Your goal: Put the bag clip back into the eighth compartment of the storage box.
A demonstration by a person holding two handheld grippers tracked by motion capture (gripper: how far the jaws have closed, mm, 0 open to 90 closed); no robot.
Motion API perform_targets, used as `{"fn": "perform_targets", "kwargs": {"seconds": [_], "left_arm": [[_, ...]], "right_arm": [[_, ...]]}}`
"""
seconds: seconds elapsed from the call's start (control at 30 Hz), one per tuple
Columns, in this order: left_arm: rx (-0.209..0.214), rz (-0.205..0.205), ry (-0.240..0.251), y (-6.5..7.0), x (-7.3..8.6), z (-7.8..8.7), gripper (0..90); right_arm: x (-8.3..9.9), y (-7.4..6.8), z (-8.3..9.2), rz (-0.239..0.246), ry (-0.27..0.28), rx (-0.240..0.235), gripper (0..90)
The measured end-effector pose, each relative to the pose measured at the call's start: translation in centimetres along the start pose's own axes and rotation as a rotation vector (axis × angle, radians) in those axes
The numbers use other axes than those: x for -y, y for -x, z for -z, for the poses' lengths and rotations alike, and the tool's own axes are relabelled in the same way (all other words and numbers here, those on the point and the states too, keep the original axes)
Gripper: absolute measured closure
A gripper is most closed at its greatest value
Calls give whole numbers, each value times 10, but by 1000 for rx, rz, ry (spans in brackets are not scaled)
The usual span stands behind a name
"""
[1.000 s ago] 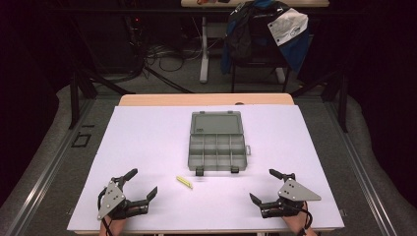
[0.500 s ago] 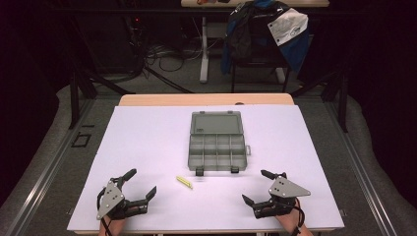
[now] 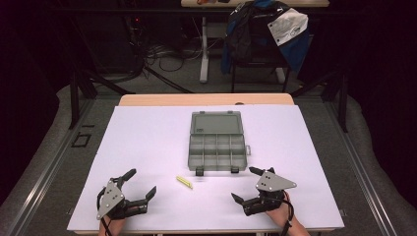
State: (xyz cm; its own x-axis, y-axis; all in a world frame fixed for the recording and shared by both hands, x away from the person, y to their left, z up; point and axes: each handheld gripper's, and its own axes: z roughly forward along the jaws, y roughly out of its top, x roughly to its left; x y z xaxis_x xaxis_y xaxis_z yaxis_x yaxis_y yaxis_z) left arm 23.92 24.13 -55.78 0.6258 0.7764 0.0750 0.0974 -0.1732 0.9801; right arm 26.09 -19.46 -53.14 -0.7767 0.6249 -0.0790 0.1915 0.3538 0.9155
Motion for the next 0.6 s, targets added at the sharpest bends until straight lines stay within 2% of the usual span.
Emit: {"fn": "perform_targets", "kwargs": {"seconds": [0.03, 0.3, 0.6], "left_arm": [[0, -9, -1, 0, 0, 0, 102], [-1, 0, 1, 0, 0, 0, 102], [-2, -3, 0, 0, 0, 0, 101]], "right_arm": [[-4, -1, -4, -5, -5, -13, 0], [-19, -7, -20, 16, -29, -52, 0], [-31, -12, -35, 15, -49, -95, 0]]}}
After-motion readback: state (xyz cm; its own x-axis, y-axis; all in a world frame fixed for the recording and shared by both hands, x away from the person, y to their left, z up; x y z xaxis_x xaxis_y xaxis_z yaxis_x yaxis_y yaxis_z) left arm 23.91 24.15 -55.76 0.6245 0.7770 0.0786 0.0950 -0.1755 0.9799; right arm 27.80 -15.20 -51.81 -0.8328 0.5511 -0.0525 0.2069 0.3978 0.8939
